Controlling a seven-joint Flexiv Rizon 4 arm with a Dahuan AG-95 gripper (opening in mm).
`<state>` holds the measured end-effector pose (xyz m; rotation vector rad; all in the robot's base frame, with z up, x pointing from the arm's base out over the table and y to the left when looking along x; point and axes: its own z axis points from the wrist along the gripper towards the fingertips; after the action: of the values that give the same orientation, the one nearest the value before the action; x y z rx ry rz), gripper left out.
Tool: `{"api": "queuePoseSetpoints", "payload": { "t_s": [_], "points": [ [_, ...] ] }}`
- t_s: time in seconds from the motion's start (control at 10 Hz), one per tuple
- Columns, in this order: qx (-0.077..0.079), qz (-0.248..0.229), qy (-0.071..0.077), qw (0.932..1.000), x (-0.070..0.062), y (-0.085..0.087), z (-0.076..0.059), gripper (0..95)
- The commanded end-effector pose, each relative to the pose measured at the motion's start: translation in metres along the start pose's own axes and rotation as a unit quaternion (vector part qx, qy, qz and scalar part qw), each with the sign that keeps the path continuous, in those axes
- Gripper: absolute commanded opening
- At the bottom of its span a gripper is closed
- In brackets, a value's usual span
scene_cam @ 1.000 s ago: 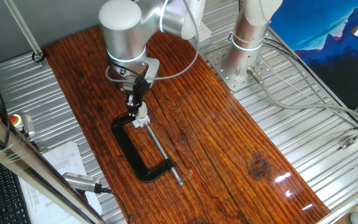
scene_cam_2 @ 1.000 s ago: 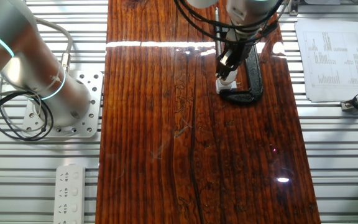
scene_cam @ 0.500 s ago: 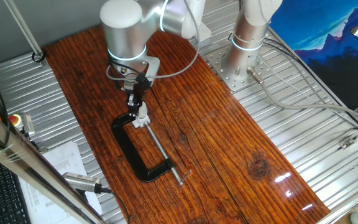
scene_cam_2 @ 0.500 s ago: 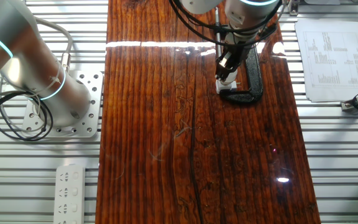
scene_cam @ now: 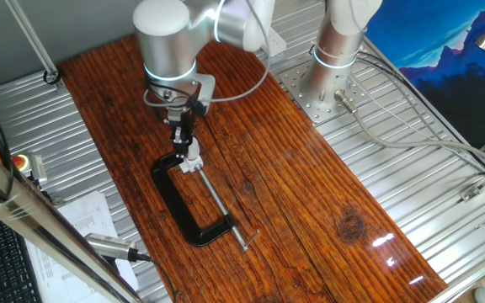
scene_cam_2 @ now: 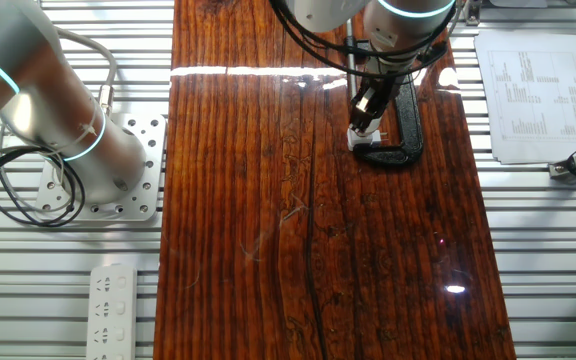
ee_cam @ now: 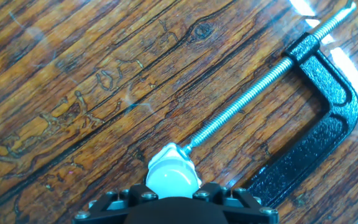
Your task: Install the light bulb by rotating it
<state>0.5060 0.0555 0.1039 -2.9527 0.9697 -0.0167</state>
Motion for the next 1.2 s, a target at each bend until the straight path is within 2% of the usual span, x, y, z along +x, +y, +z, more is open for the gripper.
{"api": "queuePoseSetpoints", "payload": {
  "t_s": [0.1,0.4,0.5,0.7,0.8,1.2],
  "points": [
    [0.004,-0.014,0.006,0.9999,0.0002,-0.0016,0.0009,57.0],
    [0.004,-0.014,0.008,0.9999,-0.0001,-0.0020,0.0011,57.0],
    [0.005,-0.012,0.007,0.9999,-0.0001,-0.0020,0.0011,38.0],
    [0.006,-0.009,0.009,0.9999,-0.0002,-0.0021,0.0011,38.0],
    [0.002,-0.006,0.010,0.9999,-0.0002,-0.0021,0.0007,19.0],
    [0.004,0.026,0.014,0.9995,-0.0001,-0.0020,0.0006,19.0]
  ]
}}
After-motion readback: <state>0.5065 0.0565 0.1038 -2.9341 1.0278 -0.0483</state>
